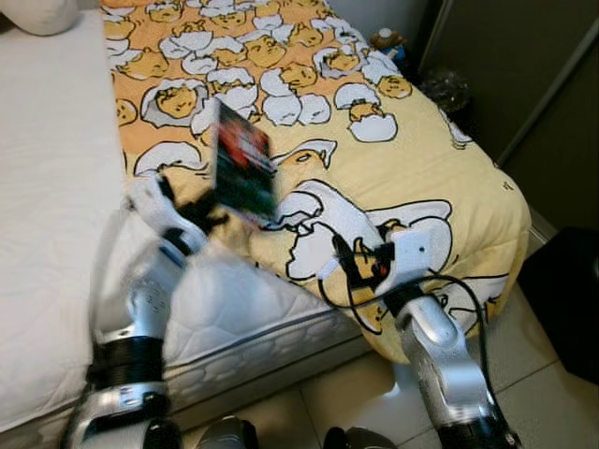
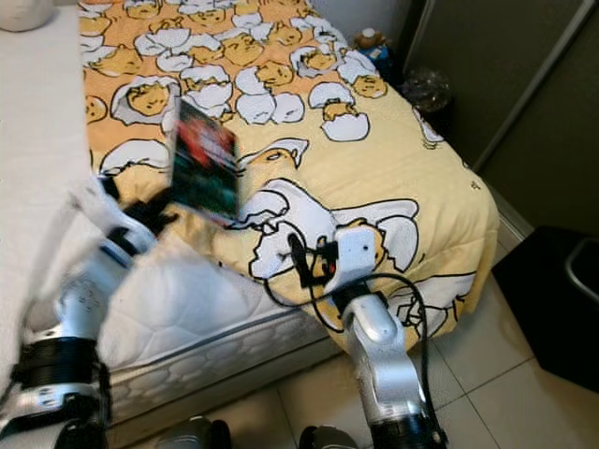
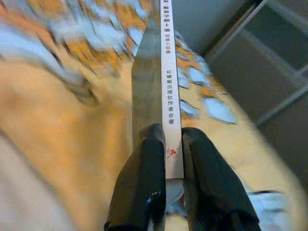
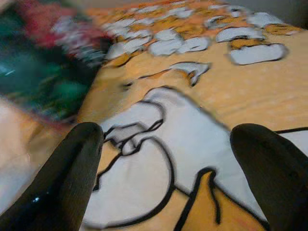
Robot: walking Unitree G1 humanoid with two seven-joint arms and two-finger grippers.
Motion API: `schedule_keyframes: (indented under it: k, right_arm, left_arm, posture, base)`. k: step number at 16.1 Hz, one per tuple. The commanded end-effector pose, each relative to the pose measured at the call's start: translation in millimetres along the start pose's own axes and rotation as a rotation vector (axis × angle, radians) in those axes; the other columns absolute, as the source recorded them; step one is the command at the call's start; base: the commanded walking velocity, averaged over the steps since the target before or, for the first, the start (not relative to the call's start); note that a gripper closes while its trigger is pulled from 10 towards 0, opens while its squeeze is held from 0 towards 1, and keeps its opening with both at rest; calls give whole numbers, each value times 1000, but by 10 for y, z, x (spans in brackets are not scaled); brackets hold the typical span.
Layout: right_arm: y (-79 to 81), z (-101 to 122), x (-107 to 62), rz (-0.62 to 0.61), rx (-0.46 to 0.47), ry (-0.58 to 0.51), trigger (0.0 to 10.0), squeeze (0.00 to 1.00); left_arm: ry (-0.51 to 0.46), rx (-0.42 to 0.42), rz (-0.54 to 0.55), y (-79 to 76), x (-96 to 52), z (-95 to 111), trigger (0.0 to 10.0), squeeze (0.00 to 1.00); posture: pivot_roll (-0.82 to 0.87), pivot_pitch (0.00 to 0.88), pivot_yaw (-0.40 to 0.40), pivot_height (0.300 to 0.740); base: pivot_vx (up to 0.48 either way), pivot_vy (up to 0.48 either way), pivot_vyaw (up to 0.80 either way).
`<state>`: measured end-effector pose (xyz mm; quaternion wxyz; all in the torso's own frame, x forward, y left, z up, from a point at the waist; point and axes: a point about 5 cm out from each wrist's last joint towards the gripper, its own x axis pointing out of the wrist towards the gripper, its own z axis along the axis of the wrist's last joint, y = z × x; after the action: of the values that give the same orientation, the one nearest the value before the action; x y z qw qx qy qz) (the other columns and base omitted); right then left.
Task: Clean up the room
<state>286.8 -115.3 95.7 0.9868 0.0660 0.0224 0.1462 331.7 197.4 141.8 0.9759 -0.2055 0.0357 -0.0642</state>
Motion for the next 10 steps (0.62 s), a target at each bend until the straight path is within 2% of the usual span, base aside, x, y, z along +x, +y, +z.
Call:
schedule_keyframes:
  k: [1,3,4,5,6,8,10]
  right_arm:
    - [-107,66,19,-57,36,-28,10000,0]
    - [-252,164,28,-119,4,-64,10000,0]
    - [-320,193,26,-148,-23,-73,10000,0]
    - [-359,178,28,-156,-44,-70,10000,0]
    - [-366,153,38,-153,-63,-64,10000,0]
    - [-337,128,59,-133,-84,-60,10000,0]
    - [-288,78,94,-108,-56,-51,10000,0]
  left_arm:
    - [-67,120,18,-6,-38,135,0,0]
    - [-114,362,70,24,-186,207,0,0]
    - [-129,490,74,3,-313,196,0,0]
    - [-87,509,149,64,-455,101,0,0]
    - [-30,485,235,147,-547,-14,0,0]
    - [24,461,295,187,-579,-138,0,0]
    - [24,451,262,39,-523,-205,0,0]
  posture:
    - [25,0,-18,740]
    - [29,0,-16,740]
    - [29,0,-11,740]
    - [30,0,-6,740]
    - [36,0,-7,740]
    - [40,0,-10,740]
    - [50,0,-18,740]
  base:
    - [0,0,0]
    - [0,0,591]
    - [0,0,725]
    - [0,0,719]
    - [0,0,712]
    - [0,0,712]
    - [0,0,678]
